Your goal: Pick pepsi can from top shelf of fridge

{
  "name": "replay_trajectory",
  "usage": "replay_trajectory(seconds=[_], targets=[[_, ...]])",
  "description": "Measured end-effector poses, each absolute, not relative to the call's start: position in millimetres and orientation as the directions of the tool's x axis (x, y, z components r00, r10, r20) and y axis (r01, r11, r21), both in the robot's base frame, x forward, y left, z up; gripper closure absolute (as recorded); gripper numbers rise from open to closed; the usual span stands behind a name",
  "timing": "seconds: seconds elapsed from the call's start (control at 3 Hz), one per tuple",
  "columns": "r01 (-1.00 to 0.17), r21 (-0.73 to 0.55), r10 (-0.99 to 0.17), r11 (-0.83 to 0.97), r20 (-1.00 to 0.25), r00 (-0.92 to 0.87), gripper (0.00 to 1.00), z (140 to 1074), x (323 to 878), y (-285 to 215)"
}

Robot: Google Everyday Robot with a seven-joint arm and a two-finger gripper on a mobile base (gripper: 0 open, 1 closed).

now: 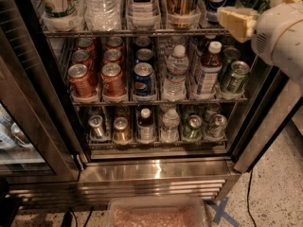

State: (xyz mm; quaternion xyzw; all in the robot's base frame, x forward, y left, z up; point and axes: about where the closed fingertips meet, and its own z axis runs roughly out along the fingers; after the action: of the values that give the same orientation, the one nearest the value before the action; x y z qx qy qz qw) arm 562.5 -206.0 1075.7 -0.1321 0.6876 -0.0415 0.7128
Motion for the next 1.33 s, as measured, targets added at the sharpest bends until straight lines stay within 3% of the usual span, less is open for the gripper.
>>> replay_trajectory(seconds=[1.33], targets=[[-0.149, -0.221, -0.212, 0.964, -0.975, 0.070, 0.23, 1069, 606, -178]])
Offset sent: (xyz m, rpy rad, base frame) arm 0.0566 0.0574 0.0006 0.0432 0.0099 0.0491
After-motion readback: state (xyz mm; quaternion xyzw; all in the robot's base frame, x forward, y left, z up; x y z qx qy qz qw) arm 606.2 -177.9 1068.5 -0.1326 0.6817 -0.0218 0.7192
